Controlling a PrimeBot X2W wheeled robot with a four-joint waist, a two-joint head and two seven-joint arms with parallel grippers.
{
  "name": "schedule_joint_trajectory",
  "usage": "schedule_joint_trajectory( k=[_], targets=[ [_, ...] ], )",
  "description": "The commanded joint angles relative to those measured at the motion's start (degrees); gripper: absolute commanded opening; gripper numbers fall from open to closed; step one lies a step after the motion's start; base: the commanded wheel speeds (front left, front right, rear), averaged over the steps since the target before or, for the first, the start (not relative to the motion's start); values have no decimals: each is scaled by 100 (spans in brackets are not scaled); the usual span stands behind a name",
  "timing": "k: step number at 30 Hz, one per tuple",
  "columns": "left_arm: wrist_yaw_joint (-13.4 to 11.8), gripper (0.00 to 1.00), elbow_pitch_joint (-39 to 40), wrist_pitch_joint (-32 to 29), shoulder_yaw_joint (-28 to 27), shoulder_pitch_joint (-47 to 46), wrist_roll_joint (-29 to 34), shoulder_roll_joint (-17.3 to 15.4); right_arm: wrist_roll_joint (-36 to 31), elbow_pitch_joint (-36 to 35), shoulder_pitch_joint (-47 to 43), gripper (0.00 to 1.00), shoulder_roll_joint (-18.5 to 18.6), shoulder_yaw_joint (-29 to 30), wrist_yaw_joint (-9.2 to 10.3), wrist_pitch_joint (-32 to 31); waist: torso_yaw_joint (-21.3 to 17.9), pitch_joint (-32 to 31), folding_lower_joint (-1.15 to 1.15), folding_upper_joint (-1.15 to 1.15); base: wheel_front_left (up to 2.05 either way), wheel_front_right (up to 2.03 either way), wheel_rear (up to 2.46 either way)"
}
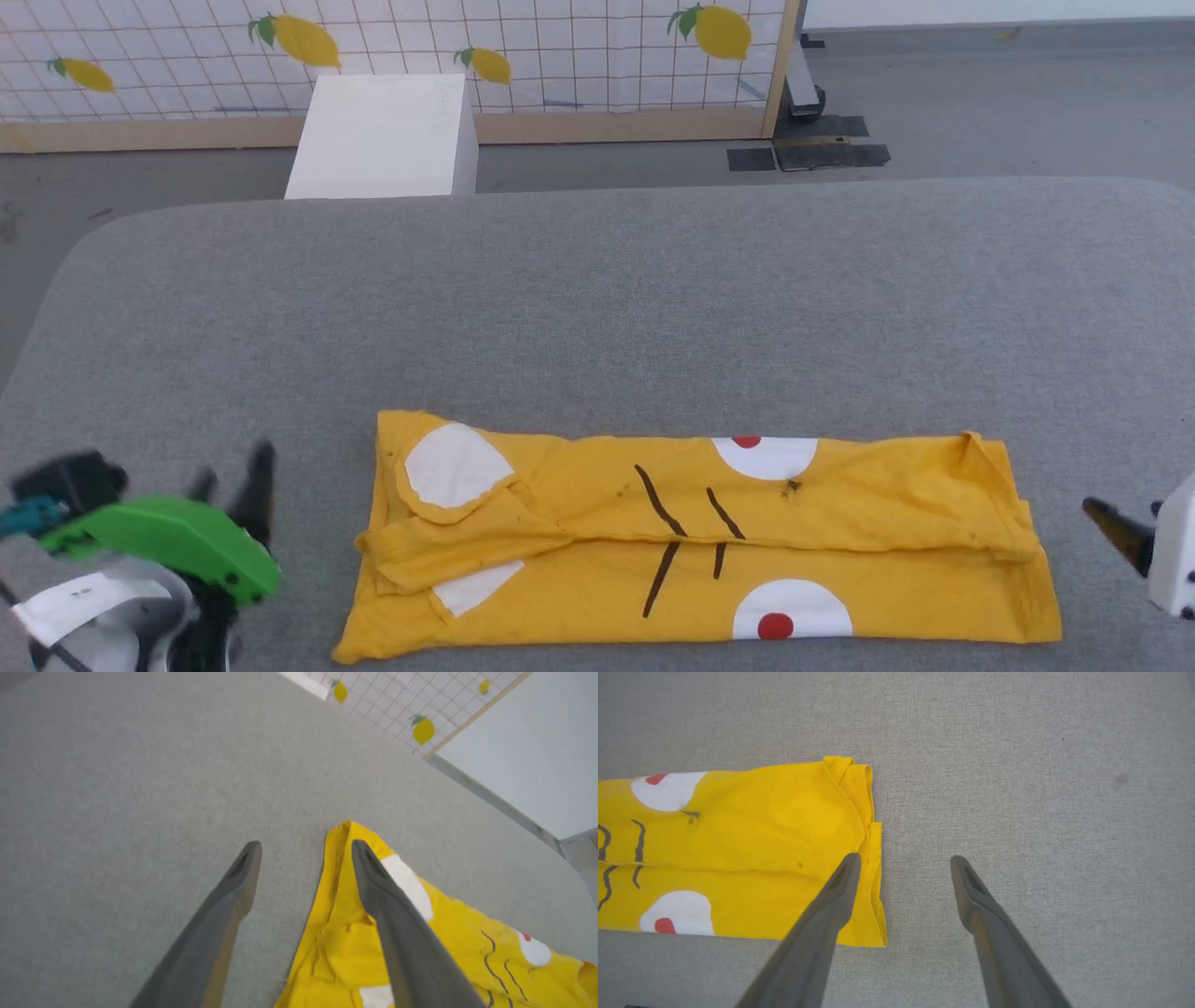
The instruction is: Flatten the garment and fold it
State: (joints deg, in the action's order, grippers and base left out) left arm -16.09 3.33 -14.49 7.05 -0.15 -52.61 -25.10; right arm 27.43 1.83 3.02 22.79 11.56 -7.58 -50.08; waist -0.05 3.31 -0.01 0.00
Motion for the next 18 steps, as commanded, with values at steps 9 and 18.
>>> schedule_joint_trajectory(
  k=[9, 18],
  targets=[
    [1030, 100, -101, 2763, 252, -738, 1455, 279, 494, 808, 354, 100, 373, -483, 9, 396, 303, 477, 1, 0, 0, 0, 0],
    [1377, 100, -62, 2946, -62, -777, 2750, 1076, 753, 1464, 560, 100, 396, -1325, 9, 649, 424, 741, 1, 0, 0, 0, 0]
  ],
)
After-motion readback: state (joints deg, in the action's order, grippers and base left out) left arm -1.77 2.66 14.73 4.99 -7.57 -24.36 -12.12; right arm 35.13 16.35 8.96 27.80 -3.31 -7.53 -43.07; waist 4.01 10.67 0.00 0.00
